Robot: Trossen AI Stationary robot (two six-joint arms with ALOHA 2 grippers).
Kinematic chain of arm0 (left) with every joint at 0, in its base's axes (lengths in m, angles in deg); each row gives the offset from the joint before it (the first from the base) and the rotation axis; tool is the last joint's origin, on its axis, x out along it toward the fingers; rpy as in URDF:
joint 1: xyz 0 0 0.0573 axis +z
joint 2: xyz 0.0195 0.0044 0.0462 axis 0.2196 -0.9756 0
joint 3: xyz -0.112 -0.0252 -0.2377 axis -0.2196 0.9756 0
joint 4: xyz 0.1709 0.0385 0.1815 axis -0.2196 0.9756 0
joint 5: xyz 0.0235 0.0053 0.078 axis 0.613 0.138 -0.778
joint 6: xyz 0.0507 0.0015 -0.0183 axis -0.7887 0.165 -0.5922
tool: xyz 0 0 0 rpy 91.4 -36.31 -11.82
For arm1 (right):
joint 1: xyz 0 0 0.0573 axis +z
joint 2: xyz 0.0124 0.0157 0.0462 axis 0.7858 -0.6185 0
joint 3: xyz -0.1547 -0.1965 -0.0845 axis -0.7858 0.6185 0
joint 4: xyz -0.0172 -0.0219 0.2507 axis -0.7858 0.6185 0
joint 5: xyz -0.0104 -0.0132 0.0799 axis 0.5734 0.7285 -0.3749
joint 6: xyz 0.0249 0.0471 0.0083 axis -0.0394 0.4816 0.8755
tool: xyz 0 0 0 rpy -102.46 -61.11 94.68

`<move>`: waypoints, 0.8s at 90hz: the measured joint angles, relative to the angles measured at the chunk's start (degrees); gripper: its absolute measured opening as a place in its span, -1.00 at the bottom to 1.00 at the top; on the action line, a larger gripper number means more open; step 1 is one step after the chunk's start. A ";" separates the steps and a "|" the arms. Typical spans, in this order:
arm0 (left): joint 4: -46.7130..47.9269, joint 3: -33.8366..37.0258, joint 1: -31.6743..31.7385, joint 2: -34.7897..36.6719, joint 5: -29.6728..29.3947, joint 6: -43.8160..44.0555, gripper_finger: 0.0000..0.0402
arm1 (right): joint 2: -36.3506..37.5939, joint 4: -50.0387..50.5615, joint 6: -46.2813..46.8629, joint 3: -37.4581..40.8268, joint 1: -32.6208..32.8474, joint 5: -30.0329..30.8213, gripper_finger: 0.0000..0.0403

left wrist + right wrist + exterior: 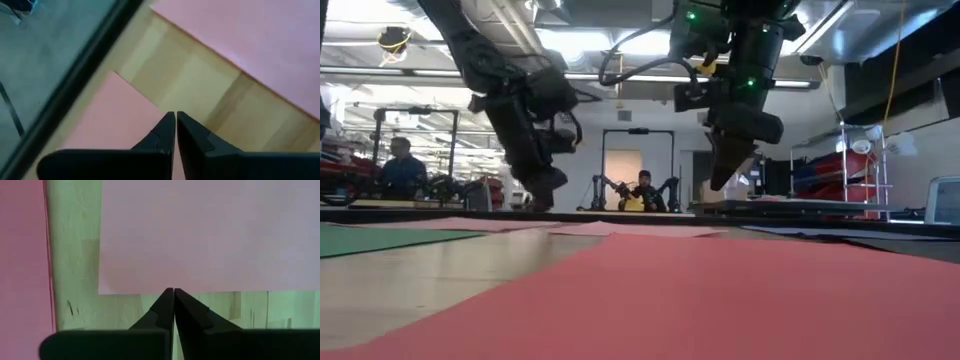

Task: Organize paper
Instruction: Stack the pink paper on top of the pink paper

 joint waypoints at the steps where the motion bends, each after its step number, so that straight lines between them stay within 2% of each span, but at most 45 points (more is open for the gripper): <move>1: 0.62 -0.08 -0.16 0.40 -0.02 0.02 -1.00 | 0.00 0.02 0.00 0.00 0.00 0.00 -1.00; 12: 9.48 -0.18 -3.95 5.15 0.03 0.06 -1.00 | 0.00 0.46 0.00 0.00 0.00 0.04 -1.00; 23: 22.55 -0.20 -9.77 9.51 0.85 3.00 -1.00 | 0.00 0.43 0.00 0.00 0.02 0.06 -1.00; 39: 39.35 -0.19 -19.38 13.03 9.11 9.67 -1.00 | 0.00 0.37 -0.36 0.00 0.00 0.04 -1.00; 57: 37.97 0.02 -26.29 12.85 18.38 9.12 -1.00 | 0.00 0.08 -0.37 0.00 0.00 0.04 -1.00; 72: 37.74 0.61 -26.34 12.37 19.38 11.00 -1.00 | 0.00 0.09 -0.41 0.00 0.02 -0.57 -1.00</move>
